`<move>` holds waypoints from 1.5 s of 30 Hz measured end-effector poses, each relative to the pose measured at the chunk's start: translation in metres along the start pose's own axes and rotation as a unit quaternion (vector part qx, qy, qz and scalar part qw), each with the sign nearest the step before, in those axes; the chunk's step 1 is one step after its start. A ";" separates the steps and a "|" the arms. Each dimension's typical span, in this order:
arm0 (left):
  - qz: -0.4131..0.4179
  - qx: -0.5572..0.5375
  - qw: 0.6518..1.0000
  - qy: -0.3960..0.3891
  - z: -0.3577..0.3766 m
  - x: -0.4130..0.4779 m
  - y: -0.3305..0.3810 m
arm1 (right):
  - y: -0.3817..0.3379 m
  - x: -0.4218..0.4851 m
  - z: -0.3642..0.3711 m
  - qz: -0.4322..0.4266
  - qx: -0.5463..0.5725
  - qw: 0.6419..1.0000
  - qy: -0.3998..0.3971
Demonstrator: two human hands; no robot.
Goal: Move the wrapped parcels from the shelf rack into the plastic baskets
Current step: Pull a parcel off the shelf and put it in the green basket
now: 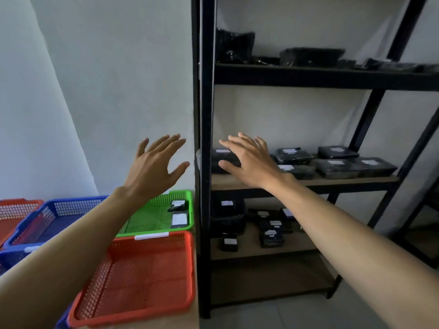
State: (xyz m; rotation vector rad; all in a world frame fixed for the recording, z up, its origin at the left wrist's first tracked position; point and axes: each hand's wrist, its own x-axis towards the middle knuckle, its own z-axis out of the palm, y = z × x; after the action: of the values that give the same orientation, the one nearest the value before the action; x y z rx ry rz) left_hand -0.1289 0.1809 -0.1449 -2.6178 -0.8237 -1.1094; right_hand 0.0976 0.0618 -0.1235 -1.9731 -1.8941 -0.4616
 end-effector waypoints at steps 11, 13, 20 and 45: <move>0.028 0.022 0.999 -0.011 -0.037 0.085 0.066 | 0.077 0.000 -0.098 0.037 -0.028 0.998 0.036; 0.031 0.015 0.999 -0.009 -0.034 0.106 0.073 | 0.091 0.010 -0.104 0.041 -0.032 0.998 0.045; 0.025 -0.049 0.998 0.019 -0.009 0.180 0.100 | 0.141 0.051 -0.115 0.034 -0.058 0.995 0.075; -0.227 -0.166 0.960 -0.004 0.097 0.380 0.197 | 0.359 0.160 -0.161 0.231 0.249 0.934 0.115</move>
State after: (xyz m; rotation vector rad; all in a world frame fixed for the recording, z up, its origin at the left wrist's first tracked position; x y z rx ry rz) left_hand 0.2552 0.2123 0.0646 -2.7695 -1.4036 -1.4620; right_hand 0.4666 0.1148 0.0811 -1.8307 -1.1939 -0.0591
